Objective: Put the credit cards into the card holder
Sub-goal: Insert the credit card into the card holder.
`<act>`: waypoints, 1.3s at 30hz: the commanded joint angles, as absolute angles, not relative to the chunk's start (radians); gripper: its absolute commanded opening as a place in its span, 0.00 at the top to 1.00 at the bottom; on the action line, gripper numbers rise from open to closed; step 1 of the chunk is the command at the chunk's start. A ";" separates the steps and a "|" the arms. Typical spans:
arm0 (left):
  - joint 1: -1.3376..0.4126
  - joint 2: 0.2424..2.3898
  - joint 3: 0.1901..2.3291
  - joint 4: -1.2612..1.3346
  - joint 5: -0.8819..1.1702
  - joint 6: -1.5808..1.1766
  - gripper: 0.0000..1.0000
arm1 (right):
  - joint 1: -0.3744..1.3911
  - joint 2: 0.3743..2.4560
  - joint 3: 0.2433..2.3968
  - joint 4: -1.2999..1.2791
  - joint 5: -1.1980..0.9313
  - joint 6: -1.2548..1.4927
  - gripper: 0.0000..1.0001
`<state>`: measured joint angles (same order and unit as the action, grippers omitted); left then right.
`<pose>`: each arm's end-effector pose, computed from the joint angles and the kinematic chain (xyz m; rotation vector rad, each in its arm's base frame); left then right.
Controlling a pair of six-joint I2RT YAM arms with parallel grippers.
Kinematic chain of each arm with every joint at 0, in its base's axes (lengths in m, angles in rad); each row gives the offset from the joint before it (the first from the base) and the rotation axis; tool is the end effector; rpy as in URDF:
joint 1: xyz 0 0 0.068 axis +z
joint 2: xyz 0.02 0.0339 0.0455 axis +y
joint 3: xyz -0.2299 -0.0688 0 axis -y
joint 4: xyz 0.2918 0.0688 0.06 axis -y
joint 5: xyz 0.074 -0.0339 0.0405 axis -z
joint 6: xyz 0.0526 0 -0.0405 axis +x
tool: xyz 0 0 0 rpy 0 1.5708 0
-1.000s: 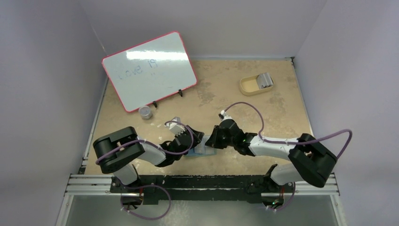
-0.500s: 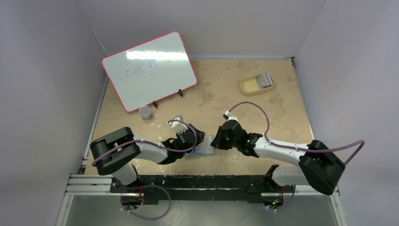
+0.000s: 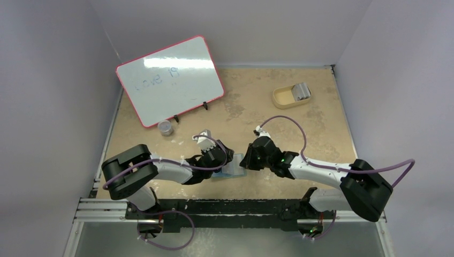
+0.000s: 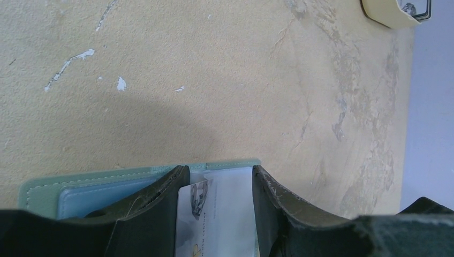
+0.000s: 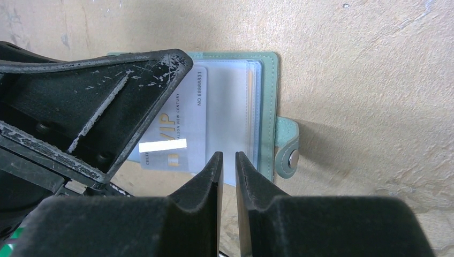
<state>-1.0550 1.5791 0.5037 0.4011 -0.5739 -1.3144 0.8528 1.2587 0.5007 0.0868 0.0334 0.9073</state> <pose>0.1756 -0.2519 0.0414 -0.5925 2.1353 -0.7336 0.1998 0.2260 0.0965 0.0849 2.4024 0.8690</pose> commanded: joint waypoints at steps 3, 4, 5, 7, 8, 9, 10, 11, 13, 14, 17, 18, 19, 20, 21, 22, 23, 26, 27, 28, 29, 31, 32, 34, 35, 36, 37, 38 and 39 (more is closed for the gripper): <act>-1.054 1.558 0.456 0.175 -0.576 -1.291 0.52 | 0.857 1.264 0.490 0.119 0.035 0.889 0.83; -1.054 1.555 0.455 0.183 -0.563 -1.293 0.52 | 0.857 1.266 0.489 0.127 0.027 0.887 0.83; -1.054 1.556 0.457 0.184 -0.553 -1.294 0.52 | 0.857 1.267 0.489 0.140 0.019 0.884 0.84; -1.054 1.561 0.459 0.191 -0.534 -1.300 0.52 | 0.857 1.270 0.487 0.148 0.011 0.885 0.84; -1.054 1.563 0.456 0.198 -0.526 -1.303 0.52 | 0.857 1.269 0.487 0.152 0.009 0.884 0.84; -1.053 1.565 0.452 0.205 -0.523 -1.306 0.53 | 0.857 1.269 0.486 0.155 0.007 0.884 0.84; -1.053 1.567 0.450 0.213 -0.524 -1.309 0.53 | 0.857 1.267 0.486 0.156 0.006 0.884 0.84; -1.053 1.568 0.449 0.214 -0.528 -1.311 0.54 | 0.857 1.266 0.483 0.156 0.007 0.884 0.84; -1.053 1.569 0.445 0.214 -0.533 -1.317 0.56 | 0.857 1.267 0.483 0.152 0.008 0.884 0.84; -1.054 1.570 0.443 0.214 -0.537 -1.320 0.57 | 0.857 1.265 0.482 0.150 0.009 0.884 0.84; -1.054 1.559 0.431 0.207 -0.549 -1.325 0.57 | 0.857 1.255 0.477 0.149 0.012 0.886 0.84; -1.054 1.554 0.434 0.194 -0.555 -1.322 0.57 | 0.857 1.252 0.475 0.148 0.013 0.887 0.84; -1.053 1.548 0.436 0.183 -0.561 -1.320 0.57 | 0.857 1.251 0.474 0.147 0.014 0.886 0.84; -1.054 1.542 0.437 0.174 -0.566 -1.319 0.57 | 0.857 1.252 0.473 0.146 0.014 0.885 0.84; -1.052 1.539 0.439 0.167 -0.570 -1.318 0.57 | 0.857 1.252 0.474 0.147 0.014 0.886 0.84; -1.053 1.537 0.442 0.158 -0.573 -1.316 0.56 | 0.857 1.252 0.474 0.149 0.012 0.885 0.84; -1.054 1.537 0.448 0.145 -0.577 -1.314 0.56 | 0.856 1.253 0.474 0.148 0.012 0.885 0.84; -1.053 1.536 0.459 0.119 -0.584 -1.308 0.55 | 0.857 1.253 0.478 0.149 0.011 0.883 0.84; -1.054 1.537 0.459 0.119 -0.584 -1.307 0.55 | 0.857 1.253 0.479 0.152 0.011 0.883 0.84; -1.053 1.538 0.461 0.117 -0.583 -1.308 0.55 | 0.857 1.252 0.479 0.162 0.014 0.881 0.84; -1.054 1.542 0.462 0.118 -0.582 -1.308 0.55 | 0.856 1.252 0.482 0.176 0.026 0.878 0.84; -1.054 1.550 0.467 0.120 -0.579 -1.307 0.55 | 0.857 1.258 0.487 0.200 0.026 0.860 0.84; -1.053 1.557 0.469 0.123 -0.577 -1.307 0.56 | 0.857 1.264 0.486 0.211 0.013 0.866 0.85; -1.052 1.570 0.475 0.124 -0.575 -1.308 0.57 | 0.857 1.272 0.489 0.210 0.018 0.871 0.84; -1.054 1.577 0.477 0.126 -0.575 -1.309 0.57 | 0.857 1.273 0.491 0.202 0.026 0.871 0.84; -1.053 1.582 0.477 0.129 -0.576 -1.312 0.58 | 0.857 1.272 0.492 0.196 0.031 0.871 0.84; -1.054 1.586 0.475 0.135 -0.577 -1.315 0.59 | 0.857 1.272 0.492 0.193 0.031 0.873 0.84; -1.054 1.592 0.473 0.148 -0.578 -1.320 0.60 | 0.857 1.269 0.490 0.197 0.031 0.872 0.84; -1.053 1.599 0.473 0.159 -0.578 -1.323 0.62 | 0.856 1.267 0.489 0.207 0.033 0.871 0.84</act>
